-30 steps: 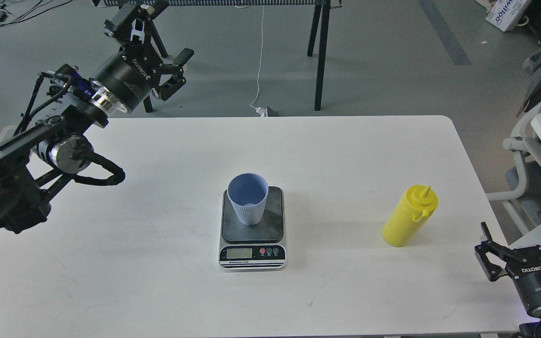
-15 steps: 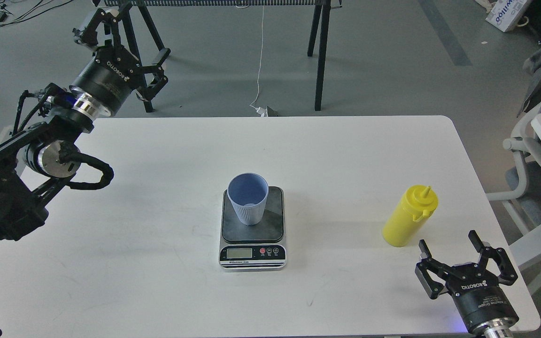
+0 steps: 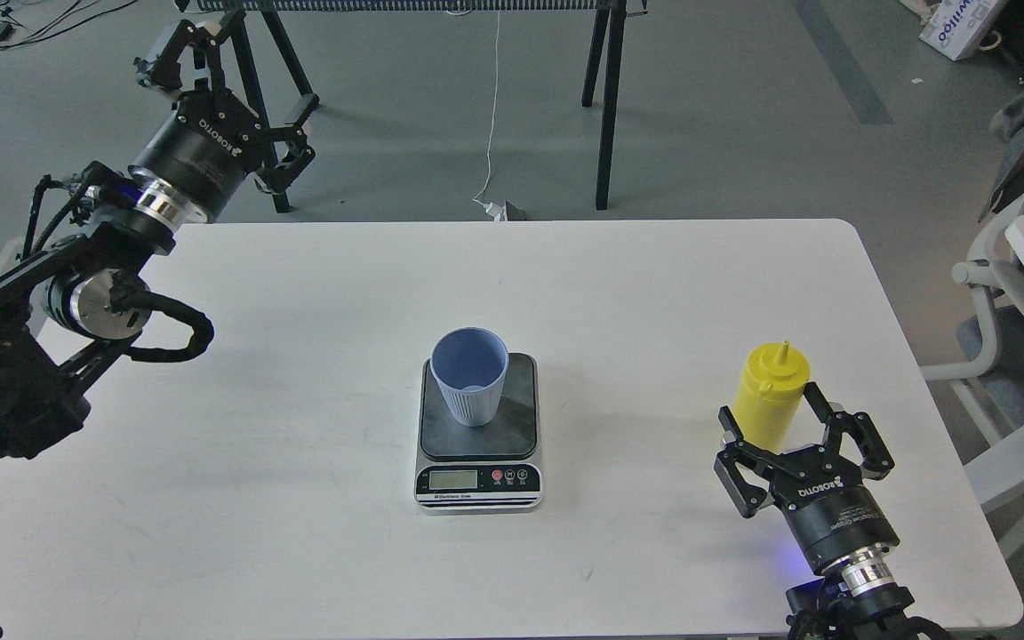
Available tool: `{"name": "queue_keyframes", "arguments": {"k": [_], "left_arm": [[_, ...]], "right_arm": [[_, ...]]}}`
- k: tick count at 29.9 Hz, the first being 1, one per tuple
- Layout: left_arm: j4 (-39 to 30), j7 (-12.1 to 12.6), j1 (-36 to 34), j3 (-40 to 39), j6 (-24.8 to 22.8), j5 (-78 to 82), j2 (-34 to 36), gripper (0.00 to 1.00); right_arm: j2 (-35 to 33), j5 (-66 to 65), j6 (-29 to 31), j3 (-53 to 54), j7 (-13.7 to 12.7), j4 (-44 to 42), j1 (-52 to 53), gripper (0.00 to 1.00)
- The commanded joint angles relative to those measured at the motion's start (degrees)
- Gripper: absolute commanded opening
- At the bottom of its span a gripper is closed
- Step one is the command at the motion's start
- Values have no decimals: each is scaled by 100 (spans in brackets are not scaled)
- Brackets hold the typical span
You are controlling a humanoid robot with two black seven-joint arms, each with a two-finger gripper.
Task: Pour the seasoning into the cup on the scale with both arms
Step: 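Lower the right gripper onto the yellow bottle and grasp it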
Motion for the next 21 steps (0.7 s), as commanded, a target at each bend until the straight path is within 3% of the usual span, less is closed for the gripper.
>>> {"name": "queue_keyframes", "arguments": {"k": [1, 21], "left_arm": [[0, 0, 1, -1, -2, -7, 2, 100], [0, -9, -7, -1, -2, 2, 2, 100]], "right_arm": [[1, -2, 0, -48, 2, -42, -73, 98], [89, 51, 0, 110, 2, -762, 76, 98]]}}
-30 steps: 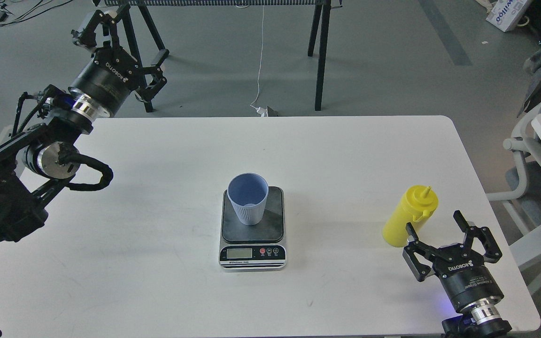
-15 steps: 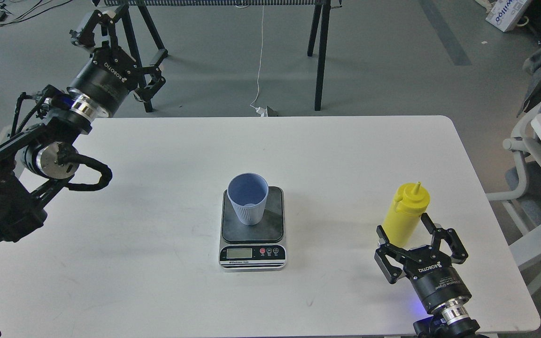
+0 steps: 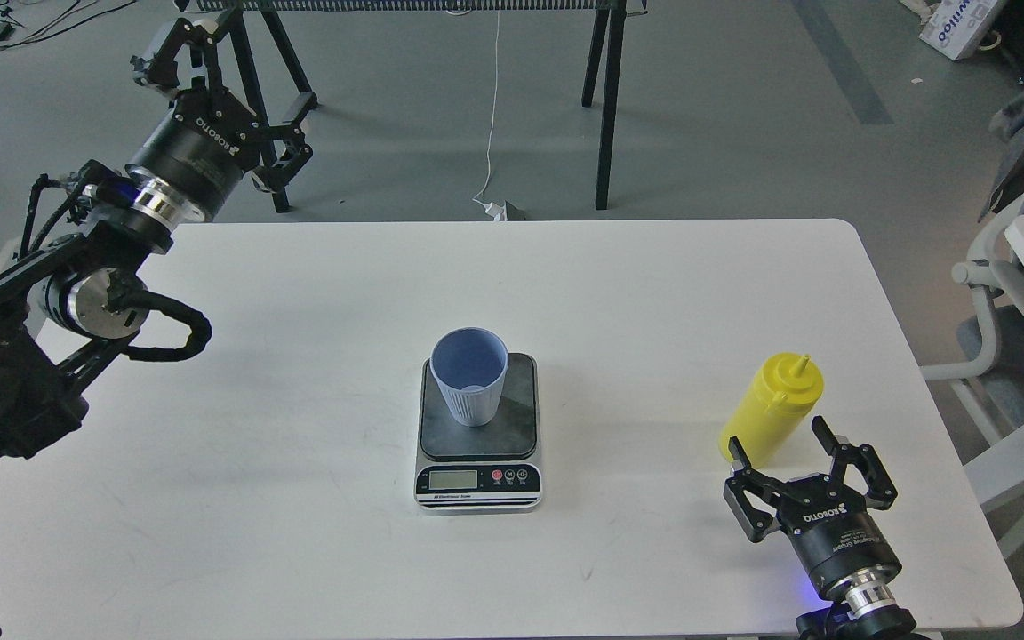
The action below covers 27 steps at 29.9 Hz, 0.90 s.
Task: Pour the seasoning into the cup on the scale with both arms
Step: 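Lower the right gripper onto the yellow bottle and grasp it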
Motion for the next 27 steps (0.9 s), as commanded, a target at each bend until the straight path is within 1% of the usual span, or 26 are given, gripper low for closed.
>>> {"name": "queue_keyframes", "arguments": {"k": [1, 6, 14, 21, 25, 27], "left_arm": [[0, -3, 4, 0, 12, 1, -3, 100], [0, -3, 4, 0, 12, 1, -3, 100], [0, 6, 4, 9, 39, 1, -12, 100], [0, -3, 4, 9, 56, 10, -12, 100], [0, -3, 4, 9, 56, 1, -3, 100], [0, -3, 4, 9, 56, 1, -3, 100]], "right_arm": [[26, 27, 0, 46, -7, -163, 104, 98], [43, 44, 0, 46, -7, -462, 455, 99], [324, 211, 0, -6, -25, -1007, 1070, 98], [360, 211, 0, -42, -42, -1034, 1291, 94], [360, 202, 0, -50, -42, -1008, 1282, 84], [360, 194, 0, -68, -60, -1016, 1264, 73]]}}
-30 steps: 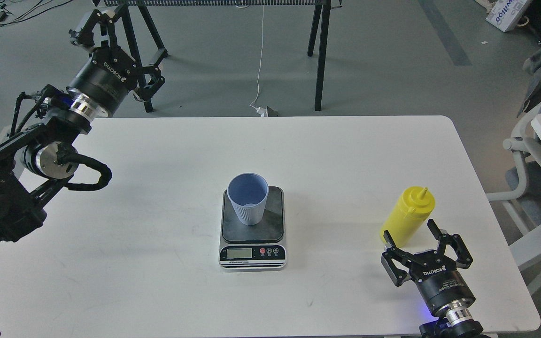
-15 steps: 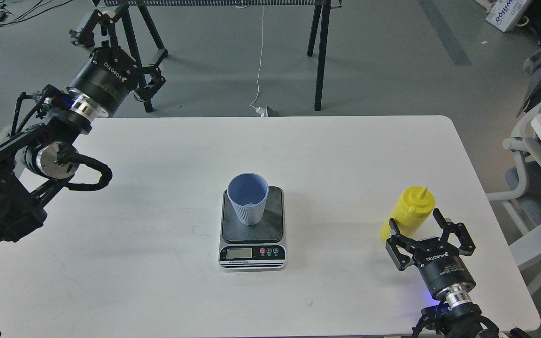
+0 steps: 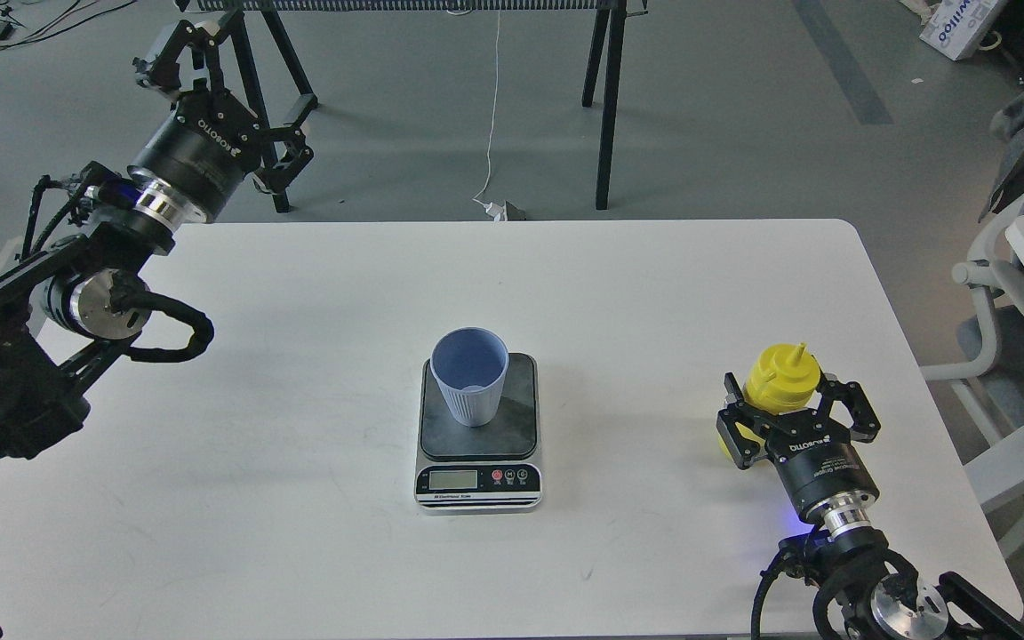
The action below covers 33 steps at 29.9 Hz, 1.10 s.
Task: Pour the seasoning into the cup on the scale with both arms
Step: 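Lower the right gripper onto the yellow bottle and grasp it, then lift the yellow bottle and tilt it upside down over the cup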
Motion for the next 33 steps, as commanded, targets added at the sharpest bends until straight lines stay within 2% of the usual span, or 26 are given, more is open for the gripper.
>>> {"name": "queue_keyframes", "arguments": {"k": [1, 3, 14, 17, 21, 26, 33], "left_arm": [[0, -8, -1, 0, 0, 2, 5, 100], [0, -8, -1, 0, 0, -7, 5, 100], [0, 1, -1, 0, -8, 2, 5, 100], [0, 1, -10, 0, -8, 2, 5, 100], [0, -7, -10, -9, -8, 2, 14, 100], [0, -25, -19, -9, 0, 2, 14, 100], [0, -254, -10, -9, 0, 2, 23, 100]], "right_arm": [[0, -14, 0, -36, -17, 1, -20, 64], [-8, -14, 0, -106, -17, -16, -20, 46], [-35, -49, 0, -124, -25, 185, 76, 39], [-201, -111, 0, -185, -25, 405, 559, 38], [-781, -269, -40, -860, -17, 353, 1542, 38], [-1142, -594, -821, -1968, -8, 186, 3036, 38], [-993, -1884, -1981, -3742, -8, -139, 4943, 37]]}}
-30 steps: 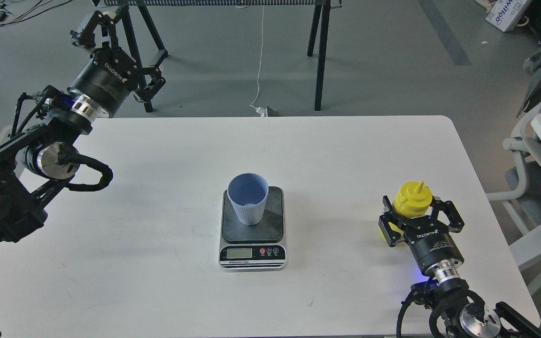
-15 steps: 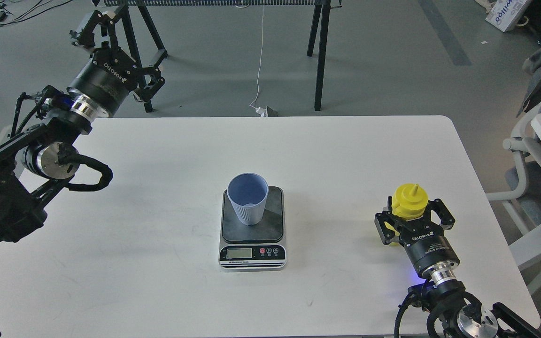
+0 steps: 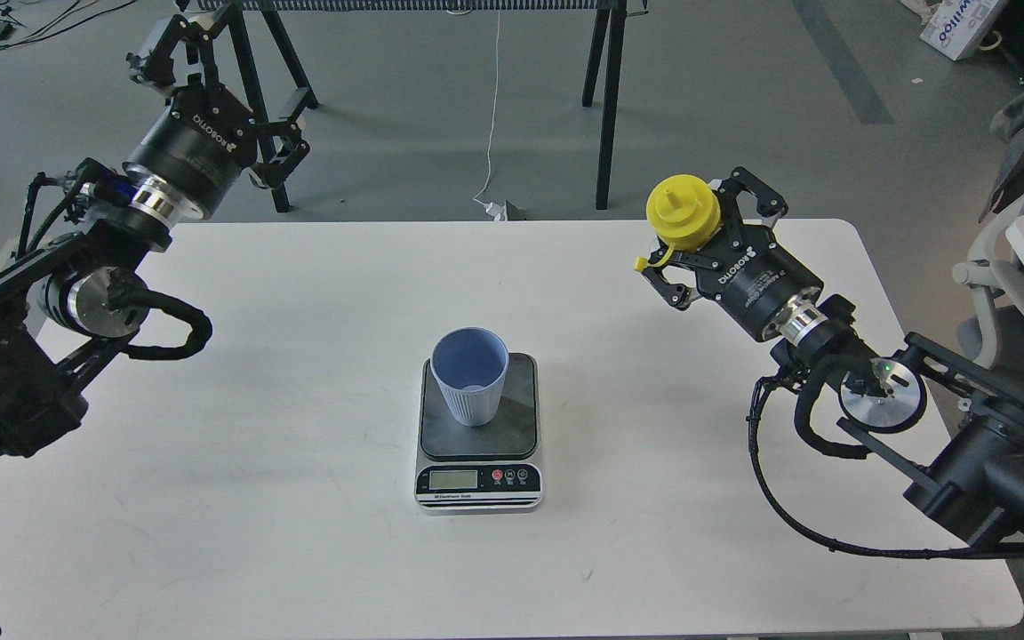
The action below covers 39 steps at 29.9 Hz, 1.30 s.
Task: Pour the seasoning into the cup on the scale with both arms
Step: 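Lift the yellow bottle and tilt it upside down over the cup, then hold the inverted bottle over the cup to pour seasoning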
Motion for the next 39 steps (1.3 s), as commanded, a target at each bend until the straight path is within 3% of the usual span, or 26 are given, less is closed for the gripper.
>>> {"name": "queue_keyframes", "arguments": {"k": [1, 7, 16, 39], "left_arm": [[0, -64, 8, 0, 9, 0, 8, 100], [0, -64, 8, 0, 0, 0, 69, 100], [0, -64, 8, 0, -35, 0, 113, 100], [0, -108, 17, 0, -44, 0, 201, 100]], "right_arm": [[200, -848, -614, -1060, 0, -170, 984, 37], [1053, -1947, -1687, -2476, 0, -275, 2067, 36], [1835, -2765, -2478, -4199, 0, -627, 3148, 35], [2363, -4119, -2778, -5773, 9, -1171, 3825, 35]]}}
